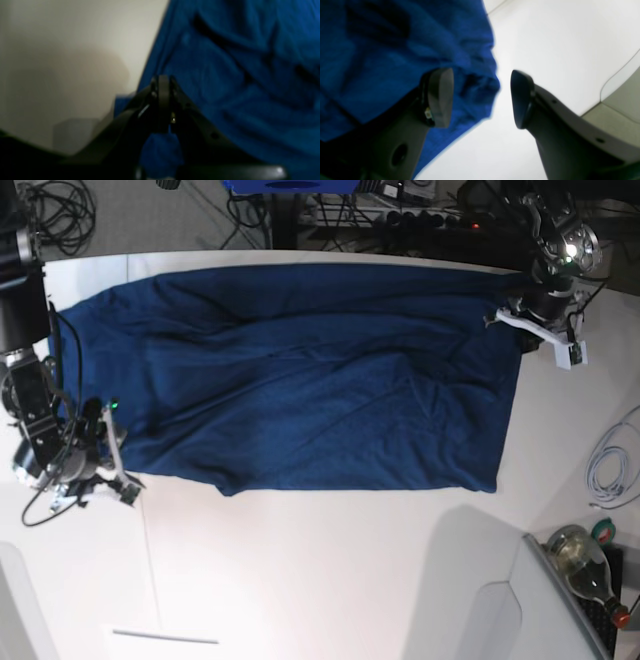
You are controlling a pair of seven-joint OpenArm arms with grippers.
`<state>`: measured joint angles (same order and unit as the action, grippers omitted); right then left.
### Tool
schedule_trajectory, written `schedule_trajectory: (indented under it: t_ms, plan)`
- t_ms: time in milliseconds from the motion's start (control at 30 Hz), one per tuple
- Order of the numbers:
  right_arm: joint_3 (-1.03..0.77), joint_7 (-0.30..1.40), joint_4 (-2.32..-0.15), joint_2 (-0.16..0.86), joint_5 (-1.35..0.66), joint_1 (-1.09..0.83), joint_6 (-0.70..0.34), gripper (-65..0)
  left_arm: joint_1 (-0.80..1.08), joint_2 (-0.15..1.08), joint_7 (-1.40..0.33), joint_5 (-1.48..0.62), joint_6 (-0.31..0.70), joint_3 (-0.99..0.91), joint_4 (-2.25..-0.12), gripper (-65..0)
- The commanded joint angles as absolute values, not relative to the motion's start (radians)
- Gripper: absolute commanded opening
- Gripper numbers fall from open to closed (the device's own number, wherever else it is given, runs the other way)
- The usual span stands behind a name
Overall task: Layout the t-shirt on the table in an organized manner, then fold the t-shirt properly
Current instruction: 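Slide the right gripper along the shirt edge toward the collar end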
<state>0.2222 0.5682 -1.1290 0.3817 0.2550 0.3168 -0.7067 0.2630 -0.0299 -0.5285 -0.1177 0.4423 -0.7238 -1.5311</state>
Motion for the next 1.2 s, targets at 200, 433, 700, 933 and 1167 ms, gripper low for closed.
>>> schedule_trajectory:
  t_ms: [200, 433, 700, 933, 1167]
  plan:
    - [0.205, 0.469, -1.017, 0.389, 0.262, 0.36, -0.691, -34.4, 0.245, -0.024, -0.509, -0.127, 0.44, -0.725, -1.486, -65.0]
    - [0.208, 0.406, -0.941, 0.369, 0.262, 0.386, -0.634, -34.4, 0.245, -0.019, -0.507, -0.127, 0.44, -0.733, -1.451, -65.0]
    - [0.213, 0.352, -0.903, 0.369, 0.262, 0.394, -0.588, -34.2, 0.243, -0.005, -0.507, -0.122, 0.44, -0.733, -1.417, -65.0]
    - [0.214, 0.321, -0.843, 0.355, 0.262, 0.417, -0.588, -47.4, 0.231, 0.002, -0.506, -0.12, 0.44, -0.733, -1.383, -65.0]
    - [0.214, 0.323, -0.848, 0.354, 0.262, 0.432, -0.588, -64.2, 0.231, 0.004, -0.506, -0.12, 0.437, -0.733, -1.383, -65.0]
